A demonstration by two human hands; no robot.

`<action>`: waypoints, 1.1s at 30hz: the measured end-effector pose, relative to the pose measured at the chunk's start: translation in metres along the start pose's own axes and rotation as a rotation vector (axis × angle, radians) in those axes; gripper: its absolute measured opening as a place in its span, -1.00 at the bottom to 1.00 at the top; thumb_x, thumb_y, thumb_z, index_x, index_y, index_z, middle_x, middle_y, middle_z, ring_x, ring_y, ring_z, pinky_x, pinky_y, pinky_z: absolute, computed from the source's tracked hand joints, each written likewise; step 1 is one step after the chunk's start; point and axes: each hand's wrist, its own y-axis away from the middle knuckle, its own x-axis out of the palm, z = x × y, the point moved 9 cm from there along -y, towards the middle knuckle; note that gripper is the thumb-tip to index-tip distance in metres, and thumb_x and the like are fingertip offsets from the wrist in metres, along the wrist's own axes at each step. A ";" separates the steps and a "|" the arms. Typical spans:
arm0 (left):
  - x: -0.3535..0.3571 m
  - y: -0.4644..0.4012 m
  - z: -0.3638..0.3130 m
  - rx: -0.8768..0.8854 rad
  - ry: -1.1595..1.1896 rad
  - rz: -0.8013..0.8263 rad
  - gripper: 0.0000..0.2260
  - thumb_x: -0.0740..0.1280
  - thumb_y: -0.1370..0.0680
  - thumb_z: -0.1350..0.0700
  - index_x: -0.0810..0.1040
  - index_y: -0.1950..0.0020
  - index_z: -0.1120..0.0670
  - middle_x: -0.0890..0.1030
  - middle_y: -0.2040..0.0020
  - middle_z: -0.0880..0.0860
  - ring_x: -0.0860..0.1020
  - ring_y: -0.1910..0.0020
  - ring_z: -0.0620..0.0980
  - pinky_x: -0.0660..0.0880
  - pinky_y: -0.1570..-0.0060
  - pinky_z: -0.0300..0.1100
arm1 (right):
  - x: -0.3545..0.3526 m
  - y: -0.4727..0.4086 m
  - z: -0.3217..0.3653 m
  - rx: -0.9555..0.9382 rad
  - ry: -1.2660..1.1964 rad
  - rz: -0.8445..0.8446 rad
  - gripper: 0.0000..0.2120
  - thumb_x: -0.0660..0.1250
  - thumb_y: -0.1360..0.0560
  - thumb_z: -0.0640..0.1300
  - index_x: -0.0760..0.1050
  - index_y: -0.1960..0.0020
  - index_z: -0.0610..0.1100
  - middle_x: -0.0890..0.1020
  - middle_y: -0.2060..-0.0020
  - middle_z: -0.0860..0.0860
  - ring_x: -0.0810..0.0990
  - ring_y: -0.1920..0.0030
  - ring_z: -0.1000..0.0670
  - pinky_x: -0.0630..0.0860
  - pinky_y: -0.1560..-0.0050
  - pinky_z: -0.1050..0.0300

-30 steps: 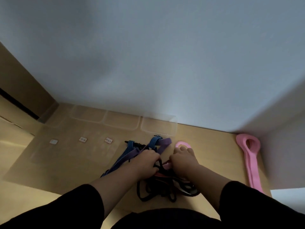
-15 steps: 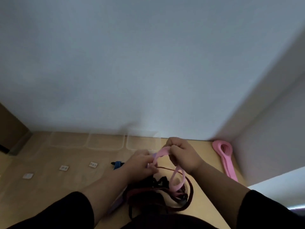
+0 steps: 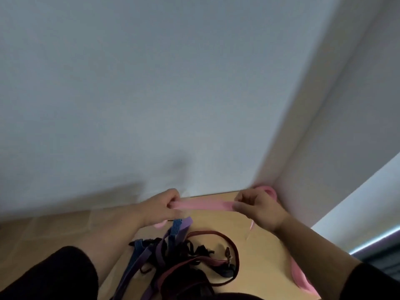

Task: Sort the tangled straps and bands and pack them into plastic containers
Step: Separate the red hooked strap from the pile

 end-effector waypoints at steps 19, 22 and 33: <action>0.030 -0.116 -0.101 -0.066 -0.229 0.194 -0.91 0.36 -0.61 0.09 0.59 -0.04 0.09 0.59 0.09 0.13 0.57 0.18 -0.03 0.60 0.22 -0.15 | -0.047 0.133 -0.184 0.514 0.032 0.098 -0.82 0.38 -0.58 -0.04 0.62 0.07 -0.15 0.67 0.26 0.02 0.63 0.26 0.12 0.63 0.04 0.14; 0.049 -0.141 -0.128 -0.039 -0.231 0.190 -0.92 0.31 -0.62 0.19 0.59 -0.04 0.05 0.60 0.02 0.11 0.62 0.13 -0.05 0.61 0.24 -0.17 | -0.055 0.150 -0.202 0.566 -0.042 0.060 -0.86 0.37 -0.59 -0.08 0.65 -0.03 -0.13 0.68 0.18 0.04 0.62 0.23 0.19 0.60 0.07 0.25; 0.098 -0.248 -0.213 0.045 -0.330 0.066 -0.81 0.41 -0.50 0.29 0.63 0.03 0.00 0.66 0.06 0.04 0.70 0.20 0.12 0.65 0.06 0.13 | -0.082 0.194 -0.287 0.834 -0.239 -0.150 -0.73 0.50 -0.44 0.08 0.63 0.02 -0.09 0.74 0.18 0.01 0.72 0.21 0.08 0.67 0.14 0.19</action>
